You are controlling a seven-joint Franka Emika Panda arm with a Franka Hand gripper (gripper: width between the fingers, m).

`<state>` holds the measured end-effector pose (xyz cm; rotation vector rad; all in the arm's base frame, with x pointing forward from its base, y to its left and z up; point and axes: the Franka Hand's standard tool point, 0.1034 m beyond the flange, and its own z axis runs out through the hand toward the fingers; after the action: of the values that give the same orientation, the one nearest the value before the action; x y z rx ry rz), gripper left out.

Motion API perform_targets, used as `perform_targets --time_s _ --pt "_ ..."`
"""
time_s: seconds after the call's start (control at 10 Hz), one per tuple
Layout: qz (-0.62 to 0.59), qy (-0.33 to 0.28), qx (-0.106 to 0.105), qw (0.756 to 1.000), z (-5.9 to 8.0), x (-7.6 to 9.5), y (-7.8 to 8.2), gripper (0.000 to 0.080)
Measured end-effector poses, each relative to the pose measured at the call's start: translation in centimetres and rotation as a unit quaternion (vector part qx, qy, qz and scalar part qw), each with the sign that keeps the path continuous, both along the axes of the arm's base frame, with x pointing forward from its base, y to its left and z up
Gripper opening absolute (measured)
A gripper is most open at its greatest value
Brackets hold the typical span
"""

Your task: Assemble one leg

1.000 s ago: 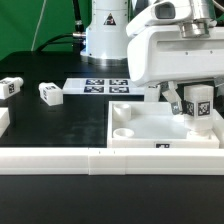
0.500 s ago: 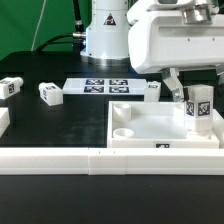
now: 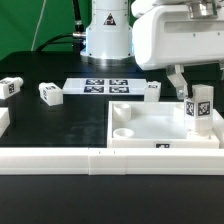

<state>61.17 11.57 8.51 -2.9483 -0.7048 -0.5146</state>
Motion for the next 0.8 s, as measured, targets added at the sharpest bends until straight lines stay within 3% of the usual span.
perform_targets --time_s 0.2,0.3,0.4,0.7,0.8 --pt "-0.003 0.097 -0.012 0.995 0.1 0.1 0.4 0.0648" --pt "-0.001 0.117 -0.014 0.993 0.0 0.2 0.5 0.0648" --pt "0.001 0.172 -0.023 0.985 -0.1 -0.8 0.7 0.0648" --pt "0.004 0.17 -0.023 0.985 -0.2 -0.2 0.8 0.0637" --pt "0.004 0.17 -0.023 0.985 -0.2 -0.2 0.8 0.0457"
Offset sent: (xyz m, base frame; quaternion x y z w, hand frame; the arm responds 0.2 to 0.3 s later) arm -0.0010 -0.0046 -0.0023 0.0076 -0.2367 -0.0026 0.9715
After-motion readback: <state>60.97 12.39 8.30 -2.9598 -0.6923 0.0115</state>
